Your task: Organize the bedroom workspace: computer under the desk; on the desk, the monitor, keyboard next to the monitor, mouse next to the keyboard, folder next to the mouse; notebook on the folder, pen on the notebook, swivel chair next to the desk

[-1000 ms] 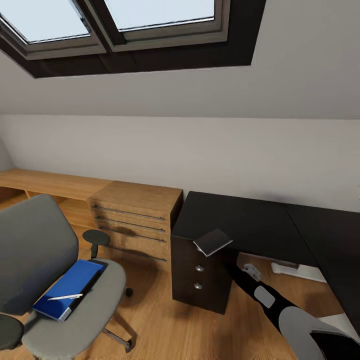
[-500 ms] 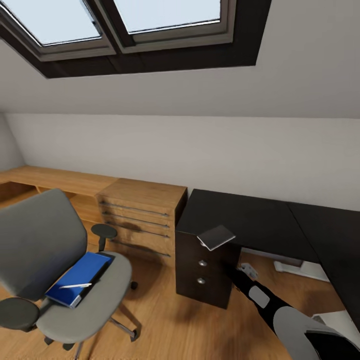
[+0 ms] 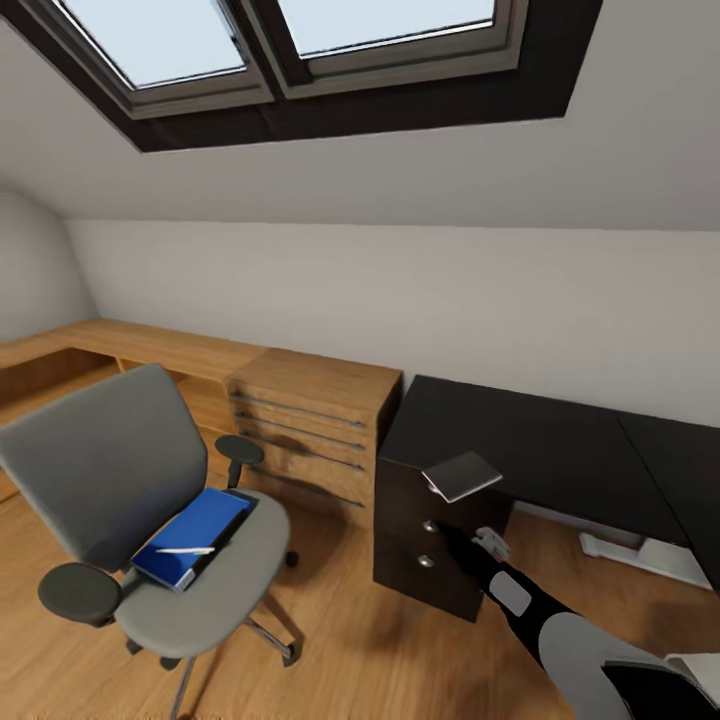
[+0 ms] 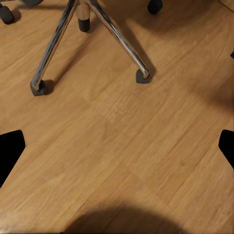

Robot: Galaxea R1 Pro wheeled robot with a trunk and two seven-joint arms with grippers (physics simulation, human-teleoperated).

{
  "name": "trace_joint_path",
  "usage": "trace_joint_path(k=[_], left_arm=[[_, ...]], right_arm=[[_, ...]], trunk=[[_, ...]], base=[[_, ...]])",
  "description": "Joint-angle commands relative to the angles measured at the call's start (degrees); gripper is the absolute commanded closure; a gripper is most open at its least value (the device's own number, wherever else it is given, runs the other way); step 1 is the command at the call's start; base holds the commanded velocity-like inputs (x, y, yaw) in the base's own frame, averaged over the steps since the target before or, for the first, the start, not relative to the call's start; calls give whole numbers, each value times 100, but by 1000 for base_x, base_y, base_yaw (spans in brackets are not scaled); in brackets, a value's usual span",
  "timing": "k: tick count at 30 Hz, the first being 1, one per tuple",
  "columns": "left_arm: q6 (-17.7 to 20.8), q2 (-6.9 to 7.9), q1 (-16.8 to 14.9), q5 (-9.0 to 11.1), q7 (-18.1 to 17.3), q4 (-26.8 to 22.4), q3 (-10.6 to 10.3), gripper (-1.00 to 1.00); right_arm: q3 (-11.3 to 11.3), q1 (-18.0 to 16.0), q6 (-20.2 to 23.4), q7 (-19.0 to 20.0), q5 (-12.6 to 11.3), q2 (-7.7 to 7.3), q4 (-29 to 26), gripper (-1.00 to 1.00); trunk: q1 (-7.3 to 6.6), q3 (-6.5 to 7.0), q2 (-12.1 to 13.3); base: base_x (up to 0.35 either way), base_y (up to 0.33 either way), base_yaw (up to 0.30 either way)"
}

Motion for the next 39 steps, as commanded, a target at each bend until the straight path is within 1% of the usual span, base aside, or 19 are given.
trace_joint_path(k=[1, 5, 7, 8, 10, 12, 13, 16, 17, 18, 20, 21, 24, 28, 39], left_arm=[[-14, -3, -4, -15, 17, 3, 13, -100], [-13, -3, -4, -14, 17, 3, 13, -100], [-13, -3, -4, -15, 17, 3, 13, -100], [-13, -3, -4, -16, 17, 3, 13, -100], [-13, -3, -4, -14, 17, 3, 13, -100], [-12, -3, -4, -12, 17, 3, 13, -100], [-12, -3, -4, -11, 17, 3, 13, -100], [-12, -2, -4, -11, 17, 3, 13, -100], [-12, 1, -4, -10, 17, 5, 14, -100], [-12, 1, -4, -10, 17, 4, 17, -100], [-12, -1, -4, -10, 17, 4, 17, -100], [-12, -2, -4, -10, 17, 4, 19, -100], [-12, 2, -4, -10, 17, 6, 20, -100], [-14, 5, -4, -10, 17, 6, 21, -100], [-12, 25, -4, -10, 17, 6, 22, -100]], right_arm=[[-32, -4, -4, 29, 7, 12, 5, -100], [-20, -4, -13, 27, 12, 42, 9, -100], [-16, -4, -16, 24, 21, 106, 7, -100], [-8, -4, -21, 20, 33, 172, 1, -100], [14, -4, -44, 0, 63, 230, -6, -100], [86, -4, -129, -69, 168, 296, -9, -100], [148, -4, -214, -143, 275, 340, -8, -100], [219, -4, -348, -271, 480, 435, -8, -100], [247, -4, -427, -357, 620, 515, -10, -100], [265, -4, -502, -441, 752, 588, -11, -100], [276, -4, -567, -517, 870, 651, -10, -100], [282, -4, -623, -576, 972, 705, -8, -100], [285, -4, -700, -639, 1122, 771, -6, -100], [285, -4, -743, -670, 1215, 807, -5, -100], [285, -4, -763, -680, 1232, 809, -15, -100]], trunk=[[0, -13, -4], [0, -39, -4], [0, -53, -4], [0, -60, -4], [0, -74, -4], [0, -88, -4], [0, -95, -4], [0, -117, -4], [0, -124, -4], [0, -131, -4], [0, -146, -4], [0, -153, -4], [0, -175, -4], [0, -201, -4], [0, -214, -4]], base=[[0, 0, 209], [0, 0, 211], [0, 0, 203], [0, 0, 198], [0, 0, 196], [0, 0, 194], [0, 0, 193], [0, 0, 193], [0, 0, 192], [0, 0, 188], [0, 0, 184], [0, 0, 178], [0, 0, 175], [0, 0, 148], [0, 0, 43]])
